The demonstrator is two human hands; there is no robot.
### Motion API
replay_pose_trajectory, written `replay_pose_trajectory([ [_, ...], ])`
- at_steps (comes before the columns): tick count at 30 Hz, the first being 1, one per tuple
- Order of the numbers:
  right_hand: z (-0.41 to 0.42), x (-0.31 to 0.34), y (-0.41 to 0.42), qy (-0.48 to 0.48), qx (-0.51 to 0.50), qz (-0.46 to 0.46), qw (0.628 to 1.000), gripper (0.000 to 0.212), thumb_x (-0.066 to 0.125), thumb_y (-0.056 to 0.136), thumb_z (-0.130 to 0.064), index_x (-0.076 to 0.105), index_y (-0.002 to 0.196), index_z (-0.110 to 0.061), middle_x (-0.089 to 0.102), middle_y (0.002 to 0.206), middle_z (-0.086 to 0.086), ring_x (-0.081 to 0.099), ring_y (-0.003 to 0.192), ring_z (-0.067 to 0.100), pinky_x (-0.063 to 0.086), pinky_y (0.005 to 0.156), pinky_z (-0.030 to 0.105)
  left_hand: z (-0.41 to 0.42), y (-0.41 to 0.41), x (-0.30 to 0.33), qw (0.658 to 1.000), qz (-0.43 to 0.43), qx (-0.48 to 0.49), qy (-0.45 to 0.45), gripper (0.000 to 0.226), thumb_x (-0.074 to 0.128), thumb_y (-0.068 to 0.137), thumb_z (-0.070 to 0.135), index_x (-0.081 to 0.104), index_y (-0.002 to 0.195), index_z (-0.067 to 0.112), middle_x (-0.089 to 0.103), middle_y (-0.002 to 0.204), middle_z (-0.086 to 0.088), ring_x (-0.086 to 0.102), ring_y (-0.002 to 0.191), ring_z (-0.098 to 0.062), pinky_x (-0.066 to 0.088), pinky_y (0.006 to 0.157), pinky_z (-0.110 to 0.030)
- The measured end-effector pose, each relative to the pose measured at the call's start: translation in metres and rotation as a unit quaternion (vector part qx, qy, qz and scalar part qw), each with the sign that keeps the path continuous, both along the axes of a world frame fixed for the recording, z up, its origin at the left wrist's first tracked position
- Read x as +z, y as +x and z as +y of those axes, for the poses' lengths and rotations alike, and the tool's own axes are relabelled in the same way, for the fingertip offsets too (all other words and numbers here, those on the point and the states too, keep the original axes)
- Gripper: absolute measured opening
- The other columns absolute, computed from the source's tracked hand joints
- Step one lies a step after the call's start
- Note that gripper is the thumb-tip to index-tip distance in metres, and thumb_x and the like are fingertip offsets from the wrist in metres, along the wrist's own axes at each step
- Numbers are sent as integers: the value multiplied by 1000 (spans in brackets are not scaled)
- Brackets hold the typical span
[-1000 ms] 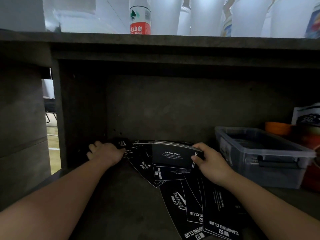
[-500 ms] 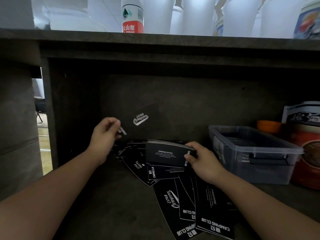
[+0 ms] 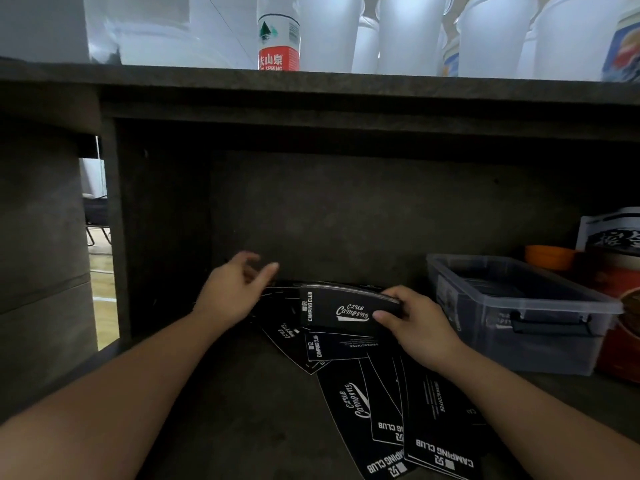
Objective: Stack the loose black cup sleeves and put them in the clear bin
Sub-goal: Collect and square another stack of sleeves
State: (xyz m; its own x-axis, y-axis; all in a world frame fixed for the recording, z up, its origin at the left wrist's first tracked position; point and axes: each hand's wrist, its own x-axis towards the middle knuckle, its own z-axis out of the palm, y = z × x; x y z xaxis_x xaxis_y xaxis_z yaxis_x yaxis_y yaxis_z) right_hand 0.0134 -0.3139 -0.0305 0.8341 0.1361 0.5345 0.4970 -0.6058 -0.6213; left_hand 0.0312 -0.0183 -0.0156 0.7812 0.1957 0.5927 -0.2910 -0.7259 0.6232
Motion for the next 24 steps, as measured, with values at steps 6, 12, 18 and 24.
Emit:
replay_pose_trajectory([
  [6, -1, 5, -6, 29, -25, -30, 999, 23, 68, 86, -16, 56, 80, -35, 64, 77, -16, 59, 75, -6, 40, 67, 10, 44, 8, -15, 877, 391, 134, 244, 78, 21, 90, 77, 10, 155, 35, 8, 164, -2, 10, 148, -34, 15, 118, -45],
  [12, -2, 4, -5, 28, -26, -14, 999, 20, 69, 86, -18, 57, 83, -33, 64, 80, -15, 60, 78, -2, 40, 67, 8, 34, 7, -10, 869, 322, 211, 312, 81, 25, 89, 76, 34, 150, 23, 28, 153, -13, 25, 140, -33, 30, 110, -41],
  [18, -1, 5, -6, 19, -24, -6, 1000, 14, 68, 87, -19, 59, 88, -30, 65, 83, -14, 60, 80, -2, 38, 65, 6, 48, 13, -11, 881, 354, 182, 256, 73, 35, 93, 67, 36, 148, 19, 32, 152, -15, 34, 137, -35, 34, 112, -42],
  [24, -1, 5, -6, 14, -30, -3, 999, 14, 68, 87, -19, 59, 89, -30, 64, 80, -14, 58, 77, -4, 38, 63, 3, 46, 11, -10, 915, 289, 199, 198, 69, 57, 86, 64, 42, 136, 19, 51, 136, -13, 47, 126, -32, 44, 101, -39],
])
